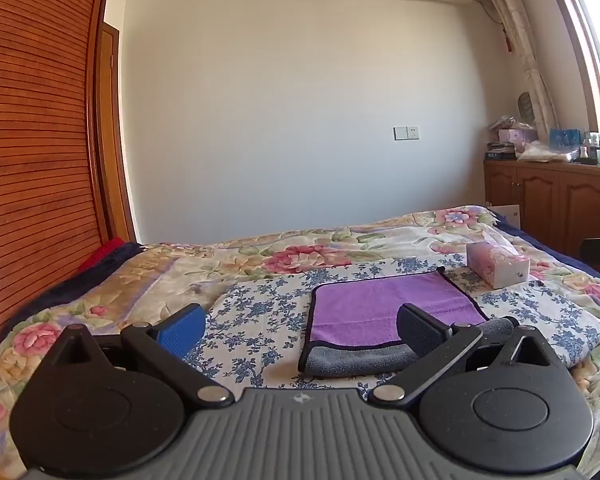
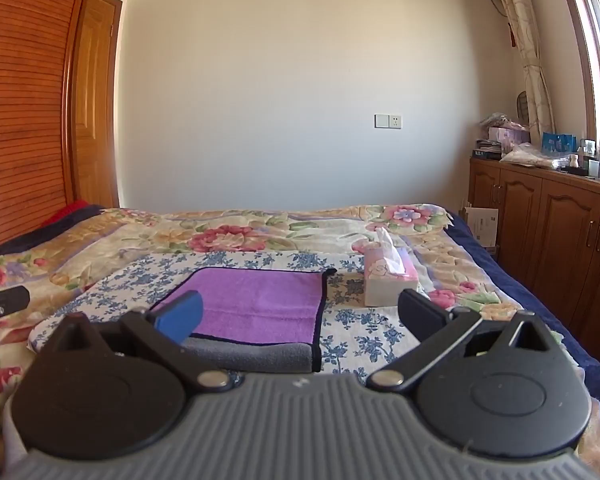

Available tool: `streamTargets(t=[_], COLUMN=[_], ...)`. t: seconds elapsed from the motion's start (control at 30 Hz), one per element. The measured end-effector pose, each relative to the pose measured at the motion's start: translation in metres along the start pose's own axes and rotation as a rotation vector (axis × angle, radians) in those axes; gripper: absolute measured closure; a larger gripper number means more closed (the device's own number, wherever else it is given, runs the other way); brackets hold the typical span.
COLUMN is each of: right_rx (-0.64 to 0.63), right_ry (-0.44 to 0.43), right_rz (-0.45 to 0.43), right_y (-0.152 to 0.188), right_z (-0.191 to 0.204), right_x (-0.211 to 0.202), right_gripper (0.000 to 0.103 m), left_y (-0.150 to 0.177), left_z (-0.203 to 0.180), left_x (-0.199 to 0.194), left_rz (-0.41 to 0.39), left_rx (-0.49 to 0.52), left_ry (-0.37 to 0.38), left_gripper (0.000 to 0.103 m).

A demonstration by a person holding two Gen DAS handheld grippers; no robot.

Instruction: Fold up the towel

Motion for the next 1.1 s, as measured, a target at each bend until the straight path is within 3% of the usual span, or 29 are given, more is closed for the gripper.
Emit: streamTargets(t=[1.1], right_rx=[-0.003], right_ry=[0.001], right_rz=[-0.002], right_y=[-0.0012], right_z=[0.0005], right_x=[-0.0012], right_gripper=[0.000], left_y=[-0.0030], left_z=[0.0010], left_x=[-0.0002], left_rz=[0.002], left_rx=[-0.011], left_ry=[-0.002], left_gripper=[0.000])
Point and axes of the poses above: each gripper's, at about its wrist camera, not at the fingertips, and x roughly the way its jaws point, z to its left, y to its underside, the point moved 6 cm from there along x, roughly the way its jaws point, and after that the axes turned 15 degrees about -x, right-handed, at the moved point
